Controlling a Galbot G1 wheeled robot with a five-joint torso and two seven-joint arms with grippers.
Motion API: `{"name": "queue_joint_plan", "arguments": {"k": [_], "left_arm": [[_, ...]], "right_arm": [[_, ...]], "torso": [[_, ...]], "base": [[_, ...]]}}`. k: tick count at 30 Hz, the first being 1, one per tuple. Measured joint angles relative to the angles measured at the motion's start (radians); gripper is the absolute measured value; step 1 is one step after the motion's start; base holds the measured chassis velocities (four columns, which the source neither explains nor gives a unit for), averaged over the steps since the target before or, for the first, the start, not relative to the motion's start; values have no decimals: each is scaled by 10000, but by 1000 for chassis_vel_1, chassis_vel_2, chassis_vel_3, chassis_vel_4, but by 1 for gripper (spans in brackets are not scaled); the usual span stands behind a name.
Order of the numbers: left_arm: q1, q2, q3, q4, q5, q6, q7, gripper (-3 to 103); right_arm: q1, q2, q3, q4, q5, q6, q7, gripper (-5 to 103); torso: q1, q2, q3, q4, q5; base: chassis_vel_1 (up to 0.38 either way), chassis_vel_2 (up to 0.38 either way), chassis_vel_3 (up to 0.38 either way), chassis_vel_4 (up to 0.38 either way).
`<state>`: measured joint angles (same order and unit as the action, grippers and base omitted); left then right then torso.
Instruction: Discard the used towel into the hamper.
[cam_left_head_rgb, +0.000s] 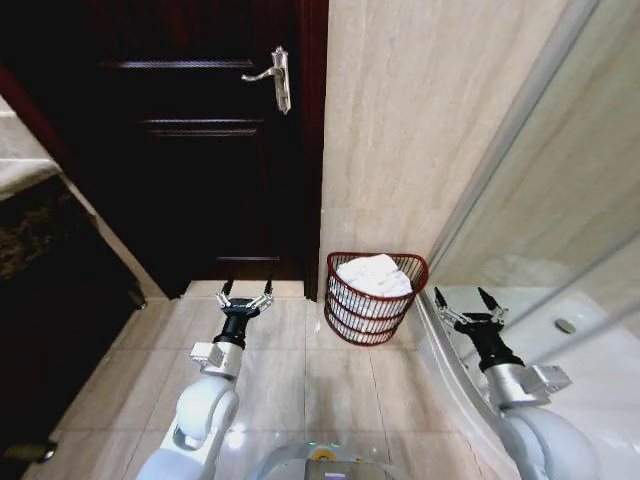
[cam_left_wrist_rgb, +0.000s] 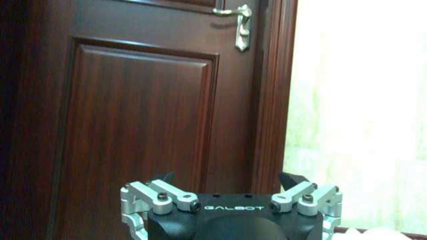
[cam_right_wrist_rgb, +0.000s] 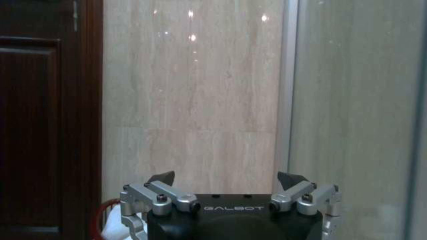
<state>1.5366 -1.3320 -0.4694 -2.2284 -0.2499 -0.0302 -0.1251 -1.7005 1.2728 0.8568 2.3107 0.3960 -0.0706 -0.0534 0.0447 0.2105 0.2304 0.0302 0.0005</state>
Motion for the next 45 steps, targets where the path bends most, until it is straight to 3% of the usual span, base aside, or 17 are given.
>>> {"name": "queue_joint_plan", "arguments": {"k": [21,45], "left_arm": [[494,-284,33,-105,245,-323,-228,100],[898,-314,-61,172,230,-963,-350,100]], "right_arm": [[-778,262,74,-33,-80,759,-266,100],[-1029,927,-216,-202,-575,1275,-675,100]], "torso": [[-1,-1,0,0,-4],[2,-1,2,1,-4]], "base": [[161,-161,-162,165],[6,10,16,10]]}}
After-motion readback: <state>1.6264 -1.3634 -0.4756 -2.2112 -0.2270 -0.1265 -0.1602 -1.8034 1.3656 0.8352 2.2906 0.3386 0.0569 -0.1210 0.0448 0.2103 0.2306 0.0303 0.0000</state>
